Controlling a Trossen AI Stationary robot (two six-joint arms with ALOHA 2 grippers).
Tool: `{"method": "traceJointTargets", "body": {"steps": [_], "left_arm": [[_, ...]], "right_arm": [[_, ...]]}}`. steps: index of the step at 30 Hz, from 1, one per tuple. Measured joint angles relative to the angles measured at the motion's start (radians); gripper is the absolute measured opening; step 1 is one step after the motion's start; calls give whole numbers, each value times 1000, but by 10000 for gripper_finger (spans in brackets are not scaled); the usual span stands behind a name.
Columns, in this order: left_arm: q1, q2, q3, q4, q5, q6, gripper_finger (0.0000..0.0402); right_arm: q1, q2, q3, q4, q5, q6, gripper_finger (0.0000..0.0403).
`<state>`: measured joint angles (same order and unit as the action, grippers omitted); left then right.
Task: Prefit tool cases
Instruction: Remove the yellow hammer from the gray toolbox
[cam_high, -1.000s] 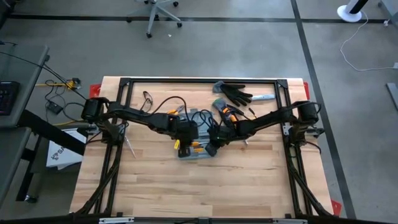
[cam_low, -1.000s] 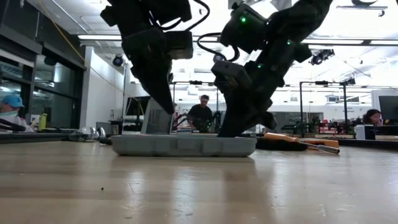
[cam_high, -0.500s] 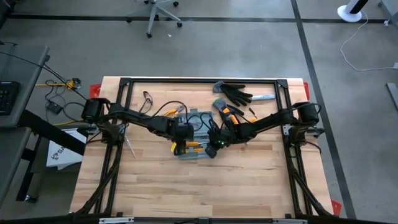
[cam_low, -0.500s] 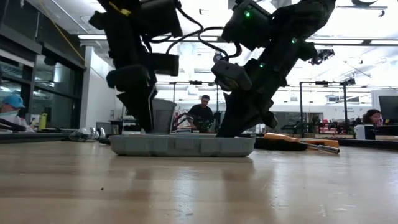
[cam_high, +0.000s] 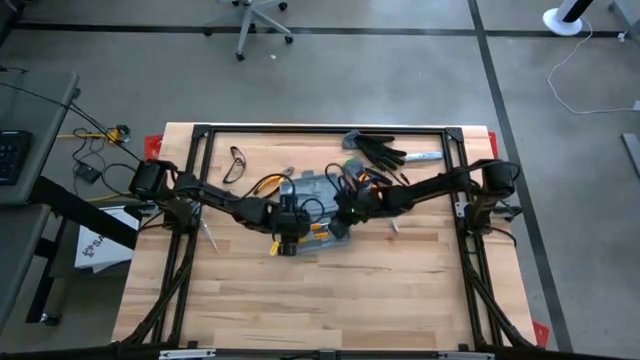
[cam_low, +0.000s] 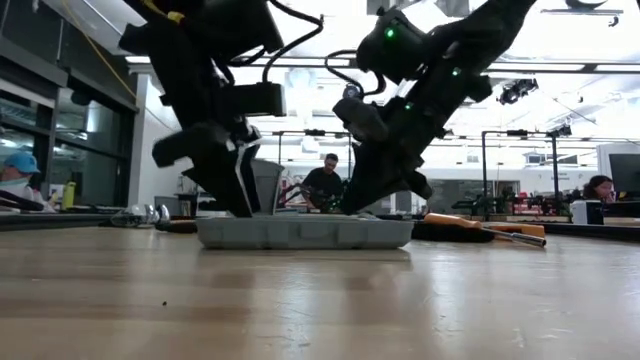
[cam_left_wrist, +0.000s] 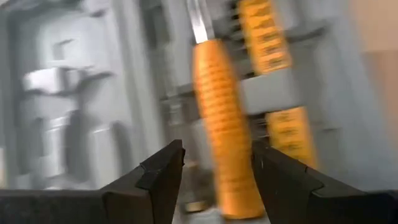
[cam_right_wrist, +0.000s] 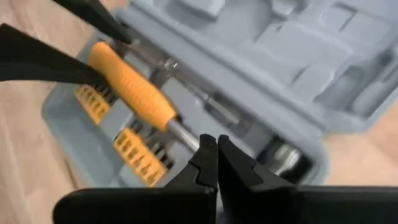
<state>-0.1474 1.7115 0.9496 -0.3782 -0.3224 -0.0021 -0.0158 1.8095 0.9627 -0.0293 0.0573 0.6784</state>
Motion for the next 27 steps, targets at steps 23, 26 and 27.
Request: {"method": "traceJointTargets", "body": {"steps": [23,26,27], "left_arm": [[100,11,-27,72,390,-187,182],[108,11,-27,72,409,-188,182],[110,11,-27,72,411,-188,182]], "right_arm": [[-167,1,4,14,-227,-164,0],[-165,11,5,14,-226,-165,0],[-167,16,5,14,-226,-166,0]]}}
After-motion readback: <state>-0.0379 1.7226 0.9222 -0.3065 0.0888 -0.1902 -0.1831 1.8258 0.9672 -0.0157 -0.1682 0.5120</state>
